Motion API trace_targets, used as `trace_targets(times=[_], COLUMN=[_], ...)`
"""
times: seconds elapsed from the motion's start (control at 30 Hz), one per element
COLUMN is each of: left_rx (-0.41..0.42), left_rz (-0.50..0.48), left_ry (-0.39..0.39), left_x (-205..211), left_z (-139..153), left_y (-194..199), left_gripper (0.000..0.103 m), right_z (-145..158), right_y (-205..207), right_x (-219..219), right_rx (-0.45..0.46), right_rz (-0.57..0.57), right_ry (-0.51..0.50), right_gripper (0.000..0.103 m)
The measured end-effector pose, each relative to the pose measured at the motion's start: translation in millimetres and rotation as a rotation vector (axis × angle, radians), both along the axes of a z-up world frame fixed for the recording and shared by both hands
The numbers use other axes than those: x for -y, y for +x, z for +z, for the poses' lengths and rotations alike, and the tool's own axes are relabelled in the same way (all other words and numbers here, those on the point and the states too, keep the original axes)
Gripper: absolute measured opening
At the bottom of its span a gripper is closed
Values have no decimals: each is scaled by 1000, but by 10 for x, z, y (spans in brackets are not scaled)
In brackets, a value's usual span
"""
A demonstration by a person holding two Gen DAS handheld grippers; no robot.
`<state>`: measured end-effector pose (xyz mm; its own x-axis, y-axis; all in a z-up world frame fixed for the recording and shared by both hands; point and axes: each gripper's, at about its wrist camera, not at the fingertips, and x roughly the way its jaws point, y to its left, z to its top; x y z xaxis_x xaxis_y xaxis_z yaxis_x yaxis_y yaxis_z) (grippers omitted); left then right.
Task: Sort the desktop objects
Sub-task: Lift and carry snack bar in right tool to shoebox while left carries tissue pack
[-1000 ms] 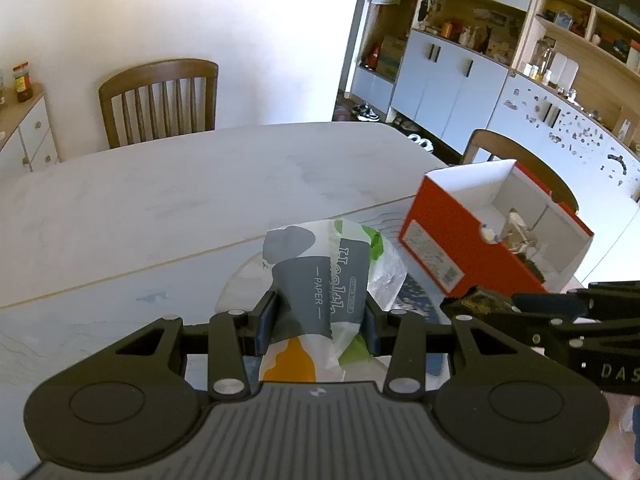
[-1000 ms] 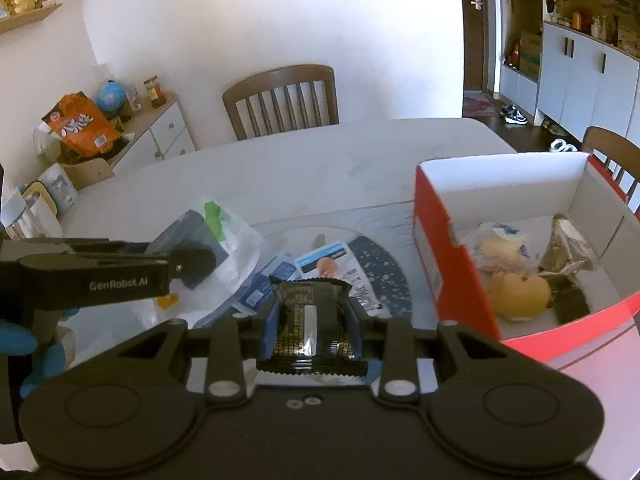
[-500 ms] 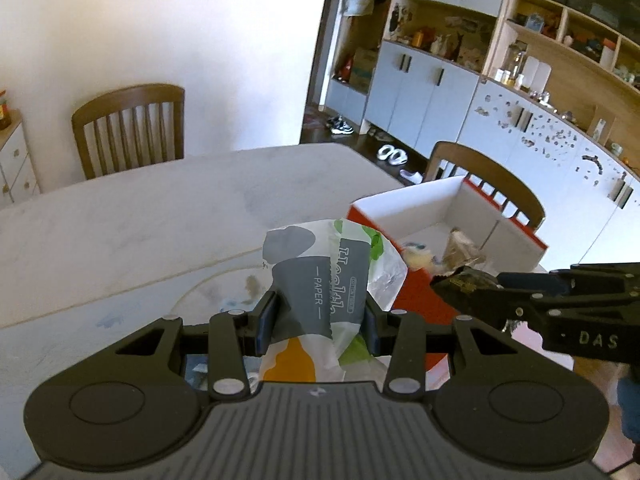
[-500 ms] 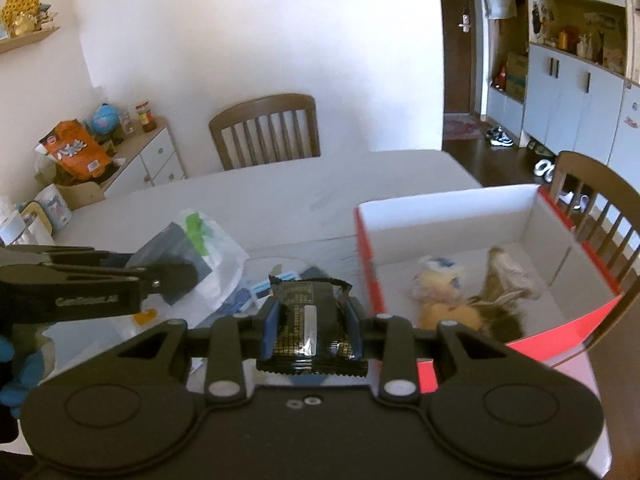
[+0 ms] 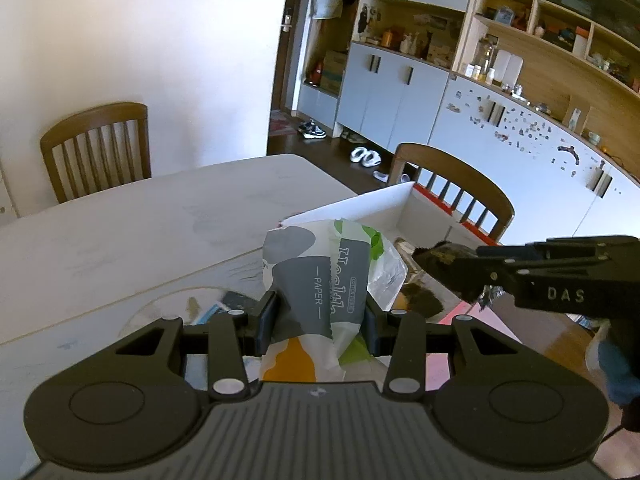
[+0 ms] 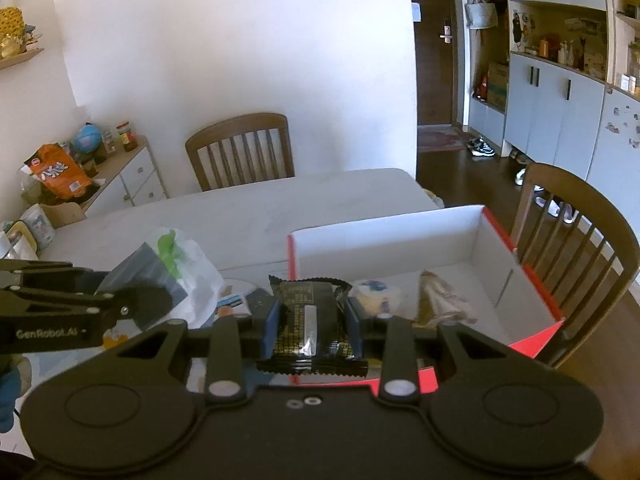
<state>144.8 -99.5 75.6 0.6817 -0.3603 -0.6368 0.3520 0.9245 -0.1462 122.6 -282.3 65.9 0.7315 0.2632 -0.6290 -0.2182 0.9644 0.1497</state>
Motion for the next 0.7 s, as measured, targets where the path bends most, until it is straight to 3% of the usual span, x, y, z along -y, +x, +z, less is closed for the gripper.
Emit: trace_targets(times=[0.7], left_rx=[-62], left_rz=[-71], left_ry=[43], left_x=[899], left_z=[-259], left_y=[330], left_gripper=[41], right_z=[-146], right_y=[489], right_x=[694], right_rx=[-19], right_rz=[-16], right_ry=[-23], right_gripper=[34])
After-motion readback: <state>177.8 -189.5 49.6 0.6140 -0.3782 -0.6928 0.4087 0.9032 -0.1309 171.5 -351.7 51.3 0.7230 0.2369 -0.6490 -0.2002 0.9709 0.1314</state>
